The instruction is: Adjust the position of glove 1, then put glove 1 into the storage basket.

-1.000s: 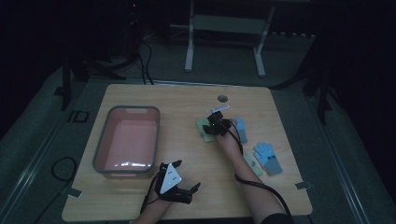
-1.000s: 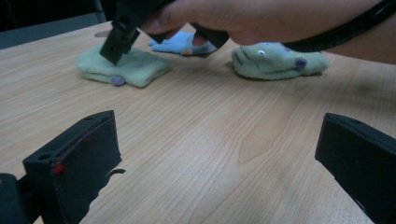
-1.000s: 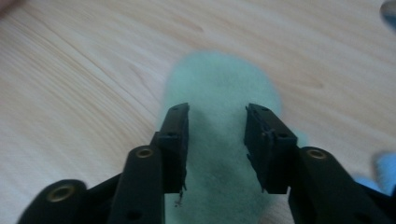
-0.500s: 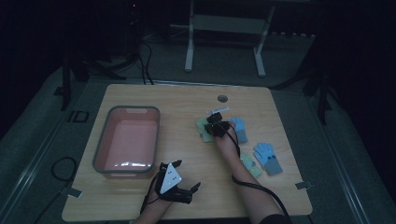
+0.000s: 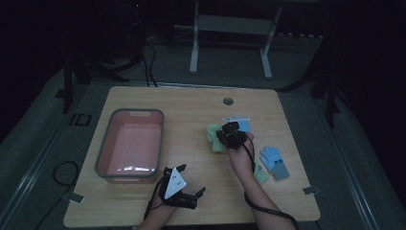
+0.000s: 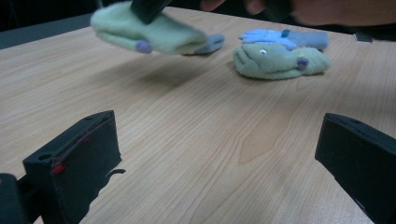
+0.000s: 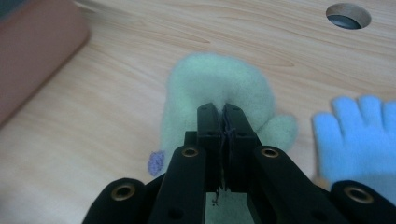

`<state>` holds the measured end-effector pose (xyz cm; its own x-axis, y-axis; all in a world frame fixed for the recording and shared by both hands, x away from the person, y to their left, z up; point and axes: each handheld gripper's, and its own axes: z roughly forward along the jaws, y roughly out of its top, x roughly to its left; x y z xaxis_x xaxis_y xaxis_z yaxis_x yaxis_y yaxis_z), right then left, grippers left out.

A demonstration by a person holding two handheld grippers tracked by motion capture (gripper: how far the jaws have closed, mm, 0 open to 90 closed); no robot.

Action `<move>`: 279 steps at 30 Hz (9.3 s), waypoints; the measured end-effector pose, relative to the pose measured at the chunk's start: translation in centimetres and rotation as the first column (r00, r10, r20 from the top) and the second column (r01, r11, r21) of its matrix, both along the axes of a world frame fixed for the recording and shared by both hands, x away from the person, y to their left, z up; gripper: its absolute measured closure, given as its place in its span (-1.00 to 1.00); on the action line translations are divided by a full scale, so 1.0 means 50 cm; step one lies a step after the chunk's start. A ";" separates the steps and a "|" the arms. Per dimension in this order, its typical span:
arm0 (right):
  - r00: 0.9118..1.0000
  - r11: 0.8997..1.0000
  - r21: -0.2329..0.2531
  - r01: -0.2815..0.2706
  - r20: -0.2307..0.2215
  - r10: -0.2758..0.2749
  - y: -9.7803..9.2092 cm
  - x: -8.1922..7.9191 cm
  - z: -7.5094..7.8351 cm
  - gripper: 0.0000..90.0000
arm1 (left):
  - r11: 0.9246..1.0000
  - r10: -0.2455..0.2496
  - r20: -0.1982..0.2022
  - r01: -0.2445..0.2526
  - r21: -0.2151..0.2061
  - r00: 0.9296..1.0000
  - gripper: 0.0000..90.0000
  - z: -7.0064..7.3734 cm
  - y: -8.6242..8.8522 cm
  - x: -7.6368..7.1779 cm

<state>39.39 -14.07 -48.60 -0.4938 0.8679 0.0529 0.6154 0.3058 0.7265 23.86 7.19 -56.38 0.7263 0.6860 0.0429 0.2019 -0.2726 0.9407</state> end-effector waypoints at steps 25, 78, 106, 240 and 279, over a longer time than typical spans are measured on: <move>0.988 0.992 -0.019 0.124 -0.090 -0.125 -0.008 -0.171 -0.100 0.92 | 1.000 0.000 0.007 0.000 -0.005 1.000 -1.00 0.000 0.000 -0.001; 0.949 0.940 -0.132 -0.314 -0.035 0.312 -0.264 -0.150 -0.095 0.28 | 1.000 0.003 -0.004 -0.003 -0.007 1.000 -1.00 0.000 0.000 0.000; 0.974 0.978 0.032 0.206 0.094 -0.208 -0.198 -0.218 -0.014 0.90 | 1.000 0.003 0.006 -0.003 -0.001 1.000 -1.00 0.000 -0.002 -0.002; 0.996 0.994 0.073 -0.083 -0.012 0.084 -0.055 -0.169 -0.055 -0.45 | 1.000 0.018 0.014 -0.018 0.003 1.000 -1.00 0.000 -0.006 -0.005; 0.928 0.916 0.161 -0.368 0.005 0.372 -0.136 -0.111 -0.019 -0.16 | 0.935 -0.289 -0.099 0.303 0.187 0.952 -0.63 0.034 -0.092 0.022</move>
<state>33.86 -20.85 -49.53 -0.7748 0.6031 0.1899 0.4990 0.3988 0.7694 24.94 2.59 -54.68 0.9011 0.4226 0.0977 0.1465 -0.5085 0.8485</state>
